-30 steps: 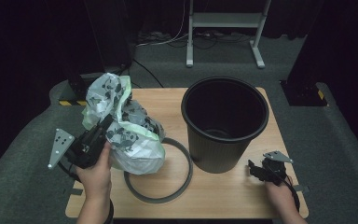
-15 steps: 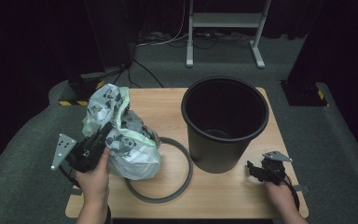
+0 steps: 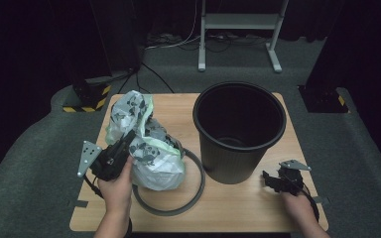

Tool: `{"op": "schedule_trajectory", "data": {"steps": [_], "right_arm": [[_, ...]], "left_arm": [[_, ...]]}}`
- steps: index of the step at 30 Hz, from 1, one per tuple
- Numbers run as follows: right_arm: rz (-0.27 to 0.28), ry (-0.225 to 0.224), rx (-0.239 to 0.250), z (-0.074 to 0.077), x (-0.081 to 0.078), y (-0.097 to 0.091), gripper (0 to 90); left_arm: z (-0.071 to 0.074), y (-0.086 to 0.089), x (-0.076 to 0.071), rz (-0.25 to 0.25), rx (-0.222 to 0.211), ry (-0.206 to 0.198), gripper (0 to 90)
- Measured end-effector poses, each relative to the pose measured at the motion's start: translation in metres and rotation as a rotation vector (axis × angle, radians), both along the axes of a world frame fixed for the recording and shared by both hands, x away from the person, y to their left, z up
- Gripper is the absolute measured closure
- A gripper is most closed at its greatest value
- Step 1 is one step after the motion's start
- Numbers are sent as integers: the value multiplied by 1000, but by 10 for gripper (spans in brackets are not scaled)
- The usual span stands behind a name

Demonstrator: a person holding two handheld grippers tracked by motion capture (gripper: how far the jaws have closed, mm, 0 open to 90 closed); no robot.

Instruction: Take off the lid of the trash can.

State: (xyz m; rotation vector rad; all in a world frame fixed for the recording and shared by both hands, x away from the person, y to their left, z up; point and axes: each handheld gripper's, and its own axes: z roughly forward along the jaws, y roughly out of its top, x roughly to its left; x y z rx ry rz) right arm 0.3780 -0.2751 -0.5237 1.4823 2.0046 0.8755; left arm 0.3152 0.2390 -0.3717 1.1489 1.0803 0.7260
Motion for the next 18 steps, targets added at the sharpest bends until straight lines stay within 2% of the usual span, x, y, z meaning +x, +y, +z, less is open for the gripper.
{"op": "schedule_trajectory", "data": {"steps": [1, 2, 3, 5, 6, 8, 9, 10, 11, 12, 13, 14, 18], "right_arm": [[1, -1, 0, 0, 0, 0, 228], [4, -4, -4, 0, 0, 0, 227], [4, -4, -4, 0, 0, 0, 227], [12, -4, -1, 0, 1, 0, 219], [12, -4, -1, 0, 1, 0, 219], [21, -3, -3, 0, 1, 2, 218], [23, -2, -2, 0, 1, 2, 218], [23, -2, -2, 0, 1, 2, 218], [25, 1, 1, 0, 2, 3, 218], [25, 1, 1, 0, 2, 3, 218], [34, -2, 0, 0, 2, 3, 216], [35, -2, 1, 0, 3, 4, 216], [37, -1, 1, 0, 2, 4, 217]], "left_arm": [[0, -1, 3, 13, -8, -1, 888], [0, -2, 7, 13, -42, 2, 888], [0, -2, 7, 13, -42, 2, 888], [3, -4, 23, 34, -82, 30, 888], [3, -4, 23, 34, -82, 30, 888], [7, -6, 33, 53, -78, 42, 888], [13, -9, 43, 65, -57, 46, 888], [13, -9, 43, 65, -57, 46, 888], [19, -13, 54, 71, -42, 47, 888], [19, -13, 54, 71, -42, 47, 888], [22, -15, 64, 77, -27, 45, 888], [22, -15, 64, 77, -27, 45, 888], [26, -19, 85, 83, -33, 60, 888]]}}
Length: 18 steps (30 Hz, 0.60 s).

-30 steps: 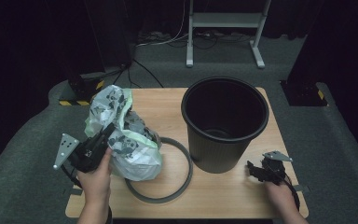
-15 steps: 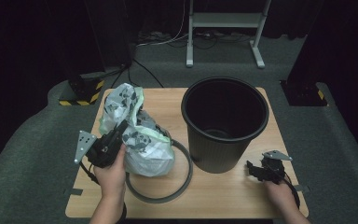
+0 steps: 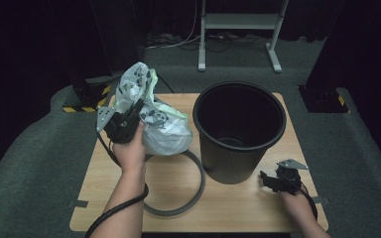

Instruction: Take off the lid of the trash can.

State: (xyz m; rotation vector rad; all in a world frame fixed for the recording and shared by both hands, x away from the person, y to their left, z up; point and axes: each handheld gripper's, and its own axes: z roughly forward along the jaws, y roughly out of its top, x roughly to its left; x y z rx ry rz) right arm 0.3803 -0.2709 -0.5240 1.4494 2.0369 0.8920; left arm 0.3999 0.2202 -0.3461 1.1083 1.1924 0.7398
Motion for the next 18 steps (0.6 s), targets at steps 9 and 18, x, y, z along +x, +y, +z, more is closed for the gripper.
{"op": "schedule_trajectory", "data": {"steps": [9, 18], "right_arm": [[-2, 1, 11, 0, 2, -2, 214], [11, 4, 12, 0, 2, -2, 213]], "left_arm": [[-9, -19, 45, 15, 15, 36, 888], [-23, -33, 74, 49, -21, 65, 887]]}}
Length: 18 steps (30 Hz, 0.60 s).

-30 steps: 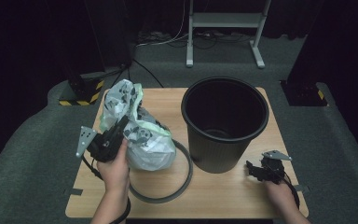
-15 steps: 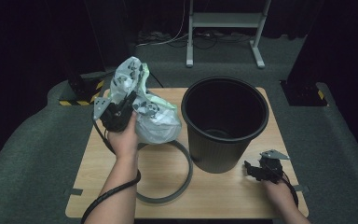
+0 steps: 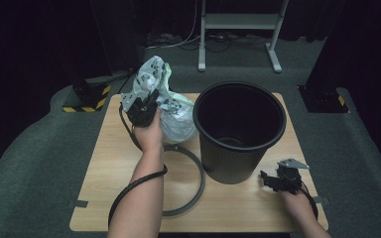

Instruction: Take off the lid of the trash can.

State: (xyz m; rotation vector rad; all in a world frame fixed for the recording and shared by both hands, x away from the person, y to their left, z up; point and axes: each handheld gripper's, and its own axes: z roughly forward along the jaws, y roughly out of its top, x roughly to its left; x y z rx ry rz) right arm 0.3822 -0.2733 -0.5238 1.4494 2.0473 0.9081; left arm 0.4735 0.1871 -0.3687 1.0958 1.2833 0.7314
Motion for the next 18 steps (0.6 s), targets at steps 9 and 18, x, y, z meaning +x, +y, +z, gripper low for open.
{"op": "schedule_trajectory", "data": {"steps": [9, 18], "right_arm": [[6, 3, 18, 0, 1, 2, 208], [74, 3, -7, 0, -1, 8, 200]], "left_arm": [[-22, -6, 16, 19, -83, -1, 888], [-61, -13, 16, -8, -71, 94, 876]]}}
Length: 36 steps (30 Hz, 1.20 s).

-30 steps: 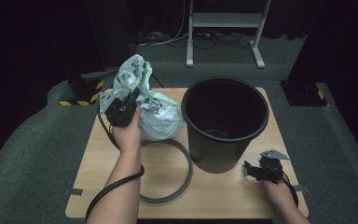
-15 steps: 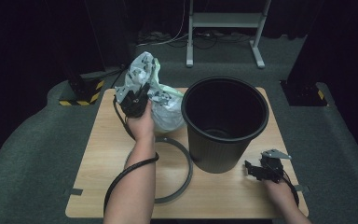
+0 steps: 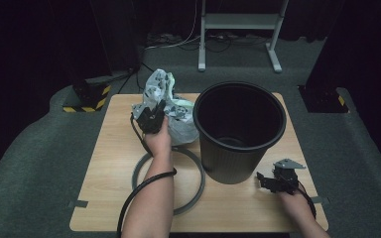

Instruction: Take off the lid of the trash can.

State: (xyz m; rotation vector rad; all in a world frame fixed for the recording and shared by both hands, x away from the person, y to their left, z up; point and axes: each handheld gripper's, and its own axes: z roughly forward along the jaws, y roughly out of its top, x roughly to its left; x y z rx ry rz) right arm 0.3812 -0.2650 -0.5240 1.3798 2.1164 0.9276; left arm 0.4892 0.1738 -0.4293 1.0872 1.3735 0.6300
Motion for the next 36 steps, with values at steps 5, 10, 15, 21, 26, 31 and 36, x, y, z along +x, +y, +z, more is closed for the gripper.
{"op": "schedule_trajectory", "data": {"steps": [5, 10, 15, 21, 26, 31, 36], "right_arm": [[12, 5, 3, 0, 0, 1, 198], [18, 6, -3, 0, -2, 3, 198], [35, 4, -4, 0, -3, 3, 197], [44, 3, -6, 0, -2, 3, 196], [50, 4, -7, 0, -2, 3, 195], [50, 4, -6, 0, -3, 3, 194], [50, 4, -5, 0, -3, 4, 194]], "left_arm": [[-7, -12, 0, -92, 92, 54, 829], [-14, -18, 4, -182, 113, 107, 816], [-22, -24, 8, -240, 148, 149, 763], [-20, -28, 7, -255, 172, 165, 555], [-8, -25, 1, -217, 192, 171, 385], [3, -20, -8, -170, 236, 154, 252], [11, -14, -19, -151, 281, 133, 177]]}}
